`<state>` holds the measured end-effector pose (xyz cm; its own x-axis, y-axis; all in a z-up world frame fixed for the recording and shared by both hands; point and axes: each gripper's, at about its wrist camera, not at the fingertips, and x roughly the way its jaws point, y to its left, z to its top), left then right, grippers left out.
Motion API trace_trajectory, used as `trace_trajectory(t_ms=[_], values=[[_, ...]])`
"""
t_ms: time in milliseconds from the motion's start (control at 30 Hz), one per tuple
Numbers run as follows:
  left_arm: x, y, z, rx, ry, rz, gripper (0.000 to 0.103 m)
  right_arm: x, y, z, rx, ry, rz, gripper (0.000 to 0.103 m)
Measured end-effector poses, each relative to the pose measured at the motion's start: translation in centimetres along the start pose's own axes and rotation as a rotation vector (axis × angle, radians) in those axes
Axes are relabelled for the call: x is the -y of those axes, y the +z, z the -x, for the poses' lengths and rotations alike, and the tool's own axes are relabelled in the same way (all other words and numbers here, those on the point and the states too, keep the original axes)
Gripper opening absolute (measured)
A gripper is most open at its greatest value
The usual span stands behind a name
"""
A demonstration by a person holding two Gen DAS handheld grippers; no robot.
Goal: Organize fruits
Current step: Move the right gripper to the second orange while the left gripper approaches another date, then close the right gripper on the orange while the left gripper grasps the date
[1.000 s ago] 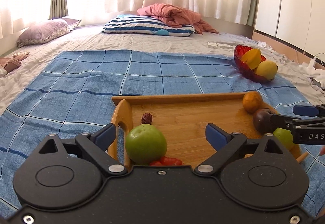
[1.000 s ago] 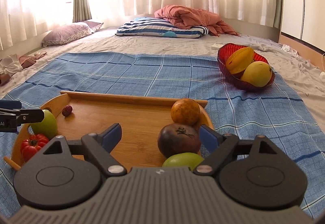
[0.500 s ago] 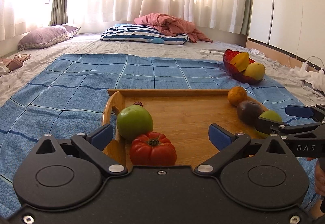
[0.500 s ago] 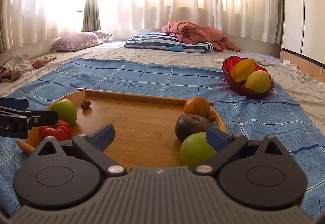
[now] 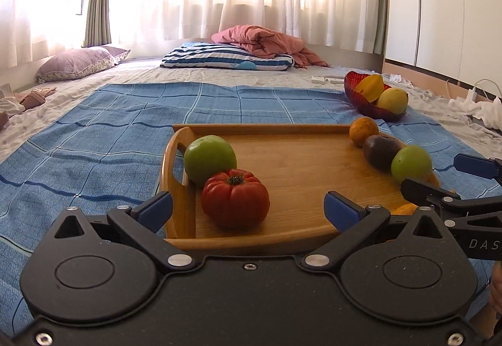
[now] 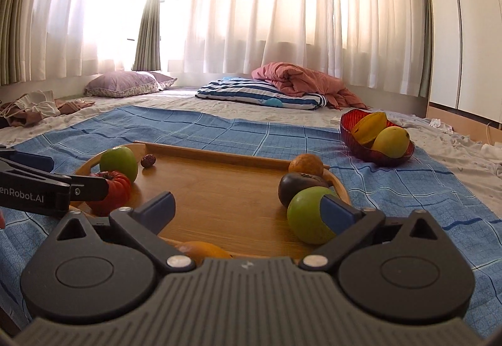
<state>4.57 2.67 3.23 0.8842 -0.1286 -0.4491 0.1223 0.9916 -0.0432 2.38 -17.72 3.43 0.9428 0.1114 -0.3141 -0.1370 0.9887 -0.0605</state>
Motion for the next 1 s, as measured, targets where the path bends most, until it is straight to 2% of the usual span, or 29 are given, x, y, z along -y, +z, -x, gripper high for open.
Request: trace_trajectory(t_ms=[233,400,1000], values=[[0.0,-1.6,0.6,0.039,-0.006,-0.003,0.103,-0.8,-1.9,1.2,0.046,-0.031,-0.004,0.103],[0.1,-2.4,0.6,0.03,0.003,0.003,0.103,-1.0,-3.1,1.8,0.052,-0.038,-0.035,0.103],[0.6,-4.5,0.6,0.025,0.018,-0.023,0.103,-2.6,-5.2,2.4,0.054,-0.072,-0.012,0.103]])
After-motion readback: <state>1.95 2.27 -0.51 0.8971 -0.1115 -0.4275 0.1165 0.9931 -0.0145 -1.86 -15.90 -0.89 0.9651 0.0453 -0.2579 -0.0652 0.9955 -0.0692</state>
